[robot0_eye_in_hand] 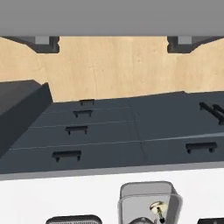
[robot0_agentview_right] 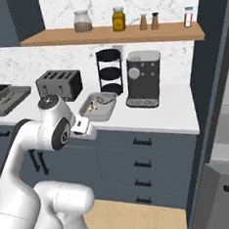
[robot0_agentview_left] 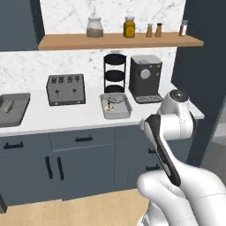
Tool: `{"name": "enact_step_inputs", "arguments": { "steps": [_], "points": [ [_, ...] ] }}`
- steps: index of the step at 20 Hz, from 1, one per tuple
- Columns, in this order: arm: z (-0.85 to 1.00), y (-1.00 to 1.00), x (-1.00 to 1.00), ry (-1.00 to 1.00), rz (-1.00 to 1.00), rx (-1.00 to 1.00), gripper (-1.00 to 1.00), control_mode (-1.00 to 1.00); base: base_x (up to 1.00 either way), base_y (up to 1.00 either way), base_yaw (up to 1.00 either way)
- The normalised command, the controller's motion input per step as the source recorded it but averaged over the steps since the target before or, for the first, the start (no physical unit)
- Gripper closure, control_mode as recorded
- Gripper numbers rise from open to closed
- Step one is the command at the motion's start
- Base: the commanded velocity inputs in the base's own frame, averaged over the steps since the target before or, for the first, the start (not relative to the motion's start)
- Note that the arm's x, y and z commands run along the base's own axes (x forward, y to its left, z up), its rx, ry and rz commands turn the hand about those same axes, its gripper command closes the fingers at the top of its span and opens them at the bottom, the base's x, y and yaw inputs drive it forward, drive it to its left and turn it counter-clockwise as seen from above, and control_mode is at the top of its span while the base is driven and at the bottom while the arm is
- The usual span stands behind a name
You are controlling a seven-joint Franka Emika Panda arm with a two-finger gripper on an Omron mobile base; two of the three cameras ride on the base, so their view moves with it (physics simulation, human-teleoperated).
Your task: Place one mushroom and one fish in each tupperware on the nearby counter, to pack two identical lunches.
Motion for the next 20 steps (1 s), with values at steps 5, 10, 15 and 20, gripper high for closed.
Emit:
{"name": "enact_step_inputs", "arguments": {
  "steps": [5,10,15,20],
  "points": [
    [0.00,0.00,0.00,0.00,0.00,0.00,-1.00,1.00,0.12,-1.00,-0.28],
    [0.00,0.00,0.00,0.00,0.00,0.00,-1.00,1.00,0.16,-1.00,-0.35],
    [0.00,0.00,0.00,0.00,0.00,0.00,-1.00,1.00,0.61,-1.00,-0.27],
    [0.00,0.00,0.00,0.00,0.00,0.00,-1.00,1.00,1.00,-0.92,-0.02]
  ]
}}
